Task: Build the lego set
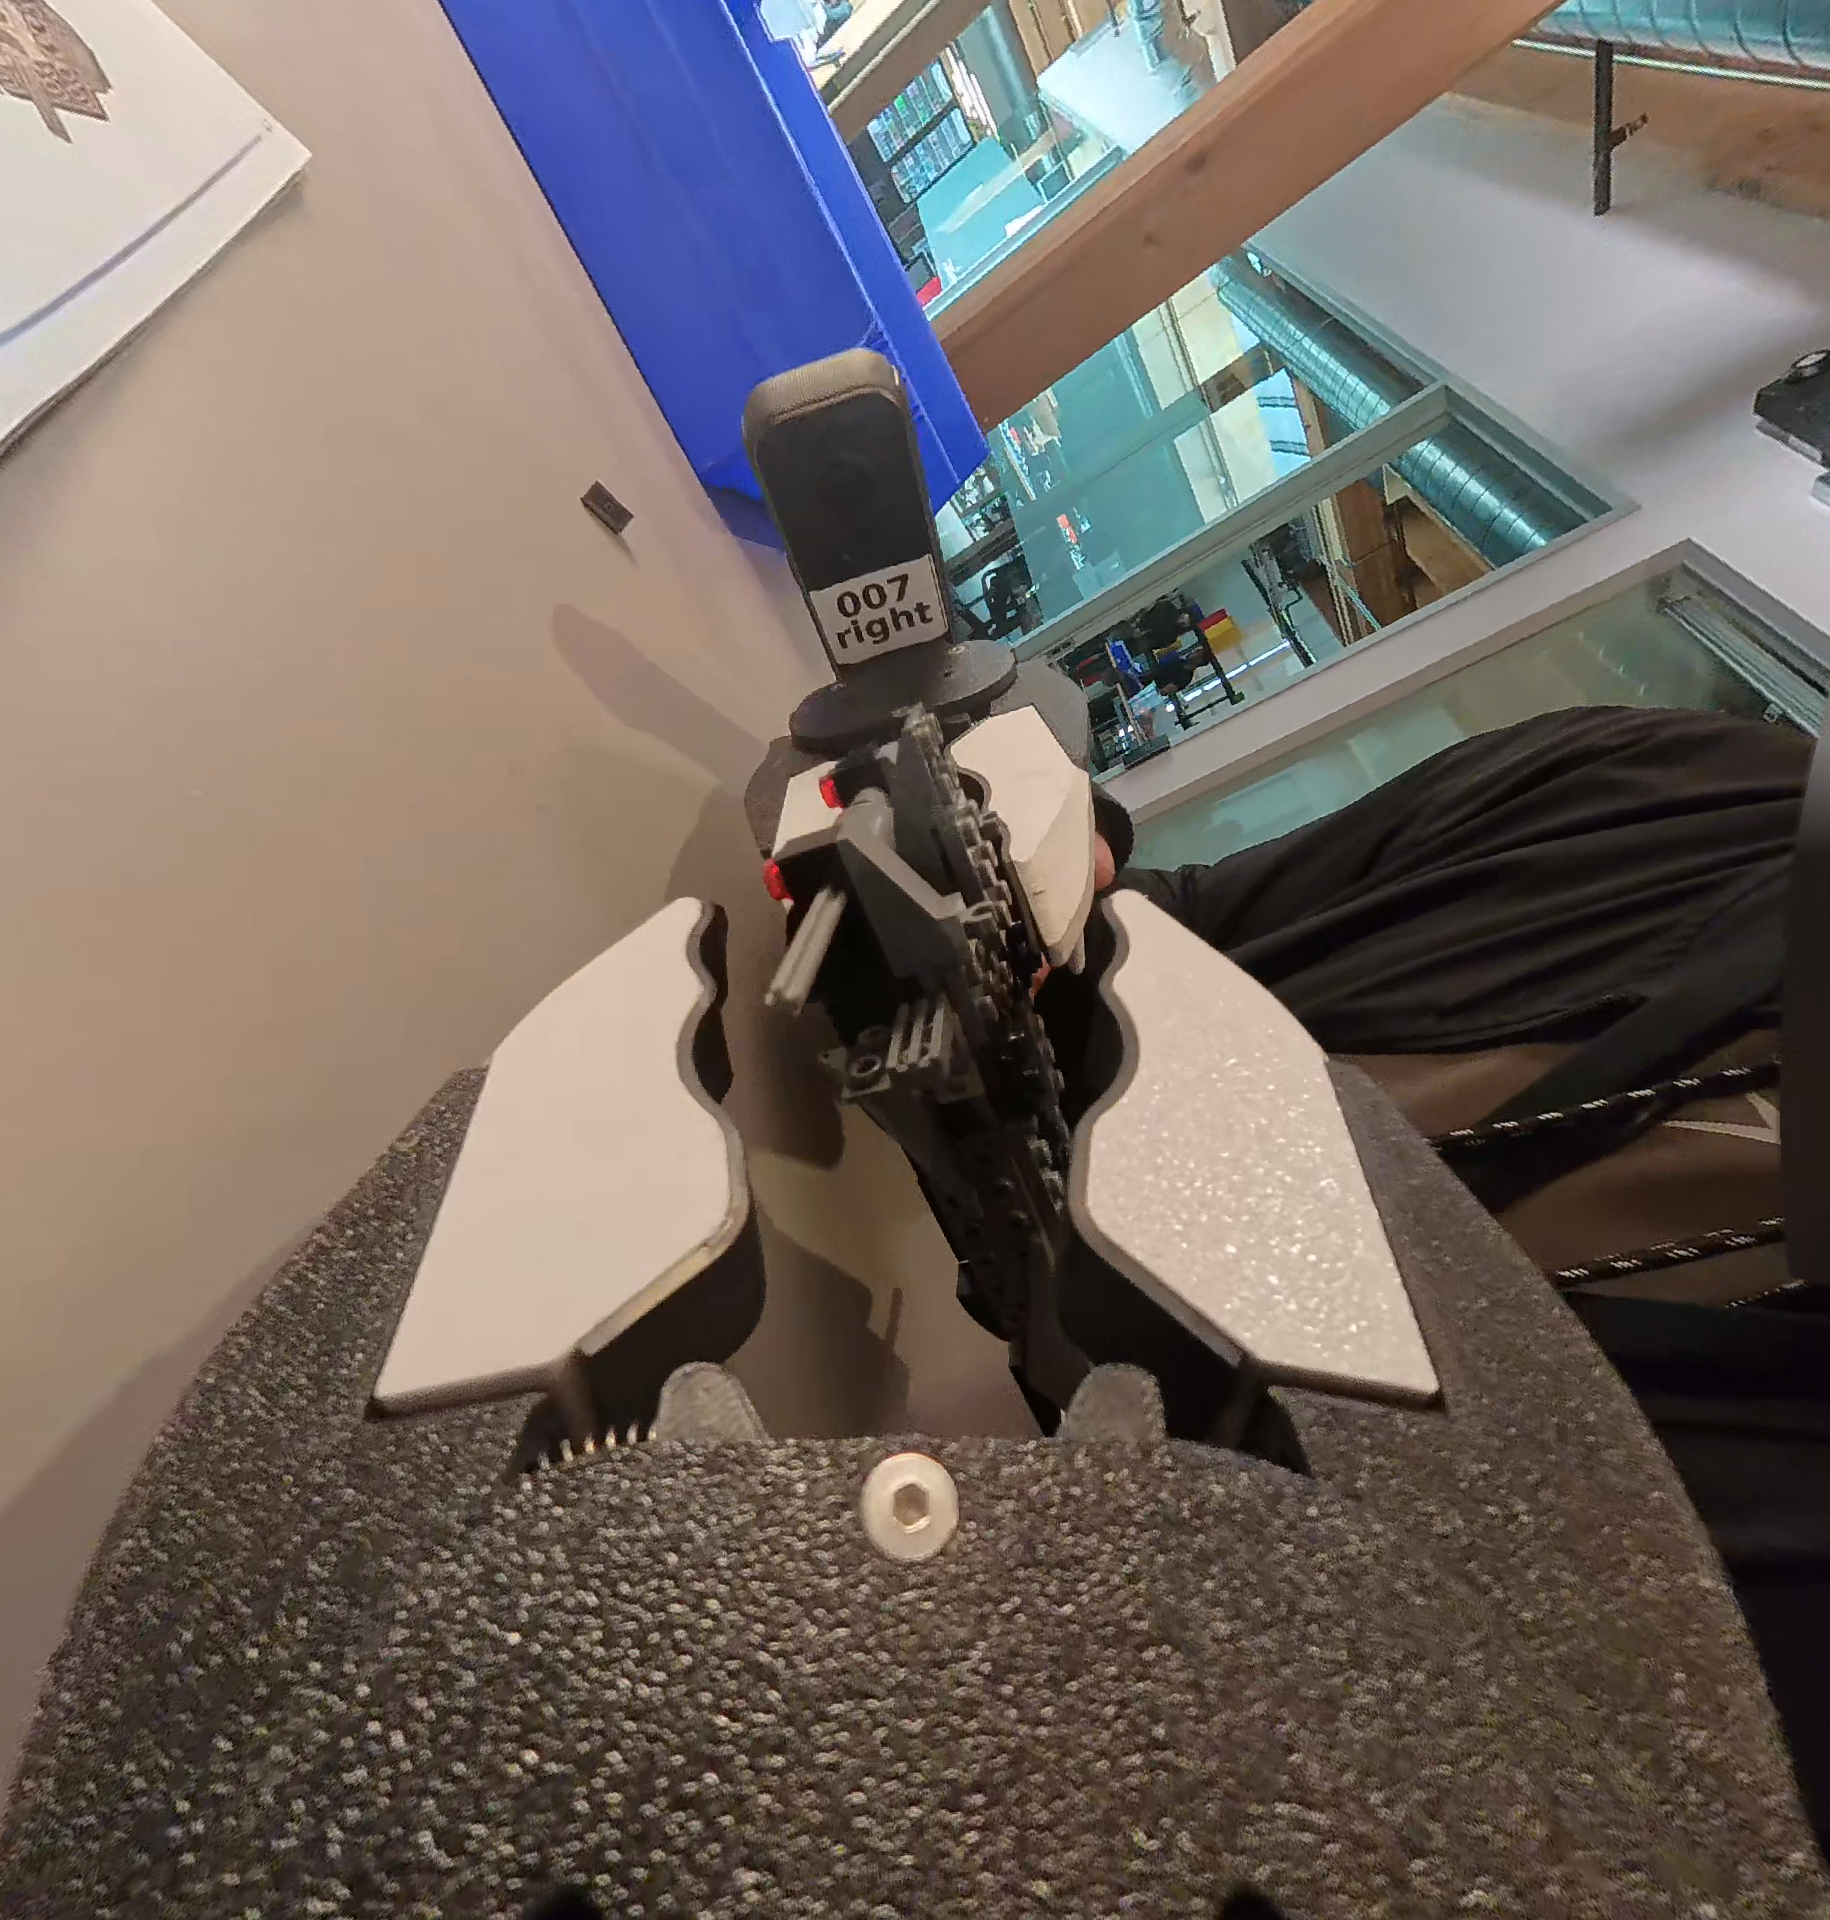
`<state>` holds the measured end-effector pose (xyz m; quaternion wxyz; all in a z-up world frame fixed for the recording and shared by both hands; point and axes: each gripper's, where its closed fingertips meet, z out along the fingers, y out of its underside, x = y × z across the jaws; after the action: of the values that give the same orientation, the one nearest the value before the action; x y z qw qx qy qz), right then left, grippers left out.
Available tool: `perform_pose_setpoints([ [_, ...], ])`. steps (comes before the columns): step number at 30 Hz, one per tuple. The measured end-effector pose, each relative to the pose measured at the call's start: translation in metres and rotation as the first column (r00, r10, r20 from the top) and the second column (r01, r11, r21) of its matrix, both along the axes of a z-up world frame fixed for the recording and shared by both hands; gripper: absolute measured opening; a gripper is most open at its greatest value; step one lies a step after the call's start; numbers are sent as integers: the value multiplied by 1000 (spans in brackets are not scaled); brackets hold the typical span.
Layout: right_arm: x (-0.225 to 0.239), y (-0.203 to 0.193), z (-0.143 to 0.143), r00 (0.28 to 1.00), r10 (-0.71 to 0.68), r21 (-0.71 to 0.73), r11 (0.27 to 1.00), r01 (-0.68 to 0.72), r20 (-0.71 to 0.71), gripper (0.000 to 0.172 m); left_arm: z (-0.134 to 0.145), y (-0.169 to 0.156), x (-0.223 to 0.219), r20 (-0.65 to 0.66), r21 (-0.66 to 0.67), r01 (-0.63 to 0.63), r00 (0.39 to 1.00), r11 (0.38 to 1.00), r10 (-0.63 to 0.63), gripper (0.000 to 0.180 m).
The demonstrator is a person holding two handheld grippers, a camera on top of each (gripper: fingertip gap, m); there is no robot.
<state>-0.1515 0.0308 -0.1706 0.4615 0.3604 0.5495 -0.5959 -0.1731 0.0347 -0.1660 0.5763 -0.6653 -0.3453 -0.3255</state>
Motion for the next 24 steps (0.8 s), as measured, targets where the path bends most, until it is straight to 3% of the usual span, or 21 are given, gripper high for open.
perform_pose_setpoints([
  [8,5,3,-1,998,40,22,999,-39,-40,33,-7,3,12,-33,-93,51,998,994,-55,56],
  [24,-2,5,-4,999,3,48,999,-1,-37,33,-13,4,12,26,-85,62,998,994,-60,43],
])
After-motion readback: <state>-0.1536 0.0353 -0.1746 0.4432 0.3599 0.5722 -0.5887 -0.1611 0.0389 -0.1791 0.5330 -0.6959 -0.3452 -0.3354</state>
